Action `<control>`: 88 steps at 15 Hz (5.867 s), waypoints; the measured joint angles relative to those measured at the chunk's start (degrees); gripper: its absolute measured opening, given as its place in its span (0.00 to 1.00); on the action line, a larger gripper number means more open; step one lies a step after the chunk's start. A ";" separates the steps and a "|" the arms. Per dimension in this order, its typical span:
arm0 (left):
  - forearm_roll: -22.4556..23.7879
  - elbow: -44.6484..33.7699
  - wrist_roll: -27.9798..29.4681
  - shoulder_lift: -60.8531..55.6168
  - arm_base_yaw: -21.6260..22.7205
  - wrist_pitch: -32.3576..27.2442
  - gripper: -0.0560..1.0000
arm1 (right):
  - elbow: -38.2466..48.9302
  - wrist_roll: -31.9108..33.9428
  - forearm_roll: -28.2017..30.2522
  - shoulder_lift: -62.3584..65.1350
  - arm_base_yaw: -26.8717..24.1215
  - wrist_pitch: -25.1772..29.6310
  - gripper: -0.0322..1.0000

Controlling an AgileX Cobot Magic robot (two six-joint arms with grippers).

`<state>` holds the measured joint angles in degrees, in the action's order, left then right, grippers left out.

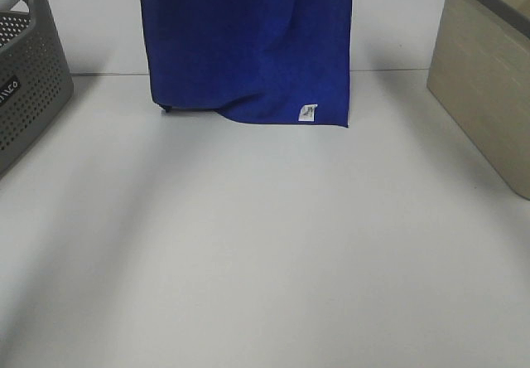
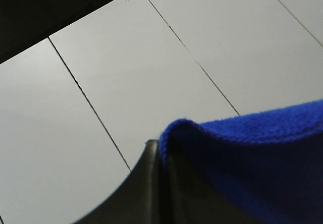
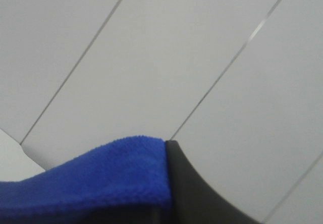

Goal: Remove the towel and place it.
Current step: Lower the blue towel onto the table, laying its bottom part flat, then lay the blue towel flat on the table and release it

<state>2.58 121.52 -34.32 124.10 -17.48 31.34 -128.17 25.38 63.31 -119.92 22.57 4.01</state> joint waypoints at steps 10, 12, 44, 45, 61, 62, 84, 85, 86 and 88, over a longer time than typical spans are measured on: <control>0.40 31.63 0.06 15.30 0.00 -8.59 0.05 | -5.56 -0.40 -5.67 -2.29 -6.19 -12.89 0.05; 1.55 32.14 0.06 15.99 0.00 -10.31 0.05 | -5.67 0.17 -5.96 -3.04 -6.47 -12.83 0.05; -4.70 32.95 19.71 -7.73 -0.86 -100.84 0.05 | -5.73 -29.97 -64.17 19.54 0.40 64.97 0.05; -5.04 32.95 19.94 -8.08 -0.86 -100.84 0.05 | -5.73 -30.54 -64.40 20.34 0.40 64.97 0.05; 1.32 33.00 20.40 -10.26 -1.26 -89.55 0.05 | -5.73 -36.15 -61.13 19.25 0.57 52.25 0.05; 4.07 33.00 20.40 -8.19 -1.26 -86.29 0.05 | -5.73 -36.10 -60.85 17.48 0.06 48.30 0.05; -2.06 32.95 19.71 -3.21 -0.63 -98.09 0.05 | -5.73 -41.20 -73.40 14.09 -6.82 63.66 0.05; -2.18 32.95 19.71 -4.07 -0.63 -99.98 0.05 | -5.73 -40.28 -73.97 14.50 -6.82 64.74 0.05; -2.58 33.00 19.71 -4.41 -0.63 -100.44 0.05 | -5.73 -39.65 -74.37 14.73 -6.82 64.86 0.05; -2.58 33.00 19.71 -4.47 -0.74 -100.61 0.05 | -5.73 -38.22 -74.66 15.13 -6.82 64.97 0.05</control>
<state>0.00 154.53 -14.61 119.63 -18.22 -69.27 -133.90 -12.83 -11.34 -104.79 15.76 68.98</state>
